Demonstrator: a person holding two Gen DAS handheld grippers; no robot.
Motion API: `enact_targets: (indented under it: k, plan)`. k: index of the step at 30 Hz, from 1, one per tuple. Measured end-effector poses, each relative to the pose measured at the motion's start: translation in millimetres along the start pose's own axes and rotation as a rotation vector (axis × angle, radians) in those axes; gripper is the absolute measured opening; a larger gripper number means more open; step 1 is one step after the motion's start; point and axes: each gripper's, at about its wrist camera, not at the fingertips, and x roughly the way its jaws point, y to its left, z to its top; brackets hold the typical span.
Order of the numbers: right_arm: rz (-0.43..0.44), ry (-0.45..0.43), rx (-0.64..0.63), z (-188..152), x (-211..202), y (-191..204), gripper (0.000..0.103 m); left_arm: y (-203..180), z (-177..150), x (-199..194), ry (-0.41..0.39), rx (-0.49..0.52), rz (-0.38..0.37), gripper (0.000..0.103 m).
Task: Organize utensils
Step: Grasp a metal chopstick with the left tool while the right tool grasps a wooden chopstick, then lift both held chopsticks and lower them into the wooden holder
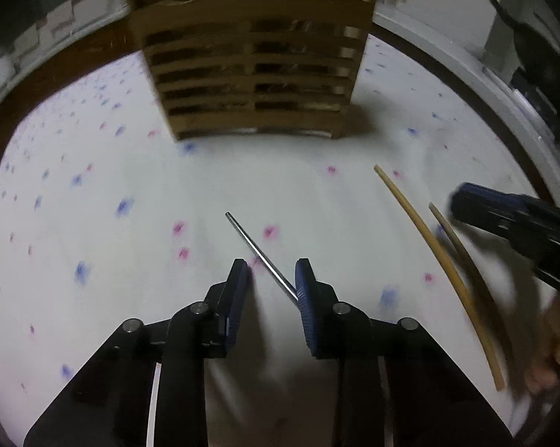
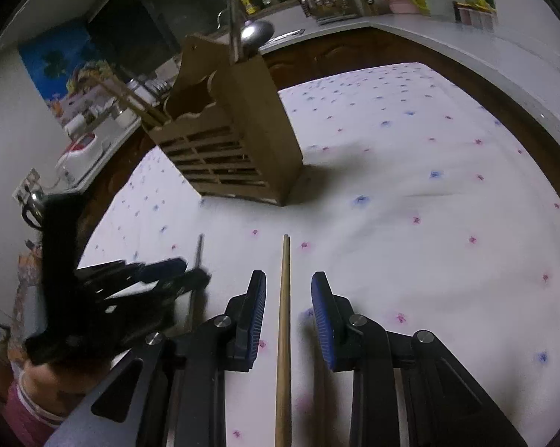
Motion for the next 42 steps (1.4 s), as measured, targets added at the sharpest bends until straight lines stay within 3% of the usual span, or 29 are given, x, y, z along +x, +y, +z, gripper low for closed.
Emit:
enact_targets:
  k: [2,5,6,10,12,14,19,29,42]
  plan:
    - [-0.001,0.016,-0.017,1,8,3,0.028,14,-1,-5,-0.003,-0.069,-0.013,0.028]
    - [-0.009,0.04,-0.052,4,22,11,0.028,28,4,-3,0.005,-0.16,-0.022,0.043]
    - [-0.013,0.049,-0.066,6,28,13,0.028,30,6,1,0.02,-0.181,-0.028,0.042]
    - [-0.07,0.099,-0.139,10,54,21,0.027,16,12,8,-0.013,-0.143,0.034,0.041]
    - [-0.097,0.085,-0.178,11,58,26,0.024,7,12,10,-0.032,-0.105,0.077,0.025]
    - [-0.14,0.087,-0.204,11,60,29,0.009,2,14,10,-0.039,-0.087,0.061,0.012]
    - [-0.143,0.085,-0.176,11,55,24,0.005,2,8,-3,-0.055,-0.109,-0.008,0.008]
    - [-0.002,-0.088,-0.075,14,-34,32,0.005,16,-5,-97,-0.229,-0.193,-0.137,0.004]
    - [0.039,-0.32,-0.101,28,-131,62,0.005,29,-14,-193,-0.426,-0.201,-0.17,0.004]
